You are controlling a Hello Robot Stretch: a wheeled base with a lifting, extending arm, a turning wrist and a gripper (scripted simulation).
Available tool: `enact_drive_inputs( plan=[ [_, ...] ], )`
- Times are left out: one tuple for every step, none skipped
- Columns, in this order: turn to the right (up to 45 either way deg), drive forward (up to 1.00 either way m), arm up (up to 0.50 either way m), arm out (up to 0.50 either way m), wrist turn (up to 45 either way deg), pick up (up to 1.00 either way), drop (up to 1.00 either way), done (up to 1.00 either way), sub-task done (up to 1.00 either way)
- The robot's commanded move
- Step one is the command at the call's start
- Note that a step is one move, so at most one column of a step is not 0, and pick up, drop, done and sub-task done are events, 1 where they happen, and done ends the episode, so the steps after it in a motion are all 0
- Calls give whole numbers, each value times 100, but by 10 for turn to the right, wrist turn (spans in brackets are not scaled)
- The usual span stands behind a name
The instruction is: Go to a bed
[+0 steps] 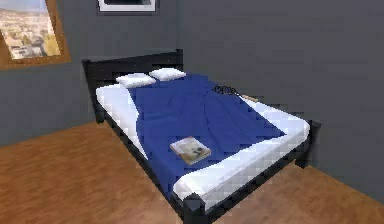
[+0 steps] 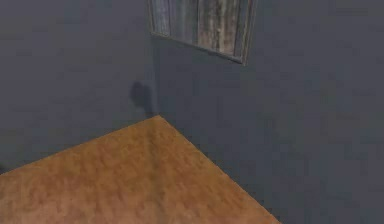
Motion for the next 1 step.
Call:
enact_drive_inputs(
  plan=[
    [0, 0, 0, 0, 0, 0, 0, 100, 0]
  ],
)
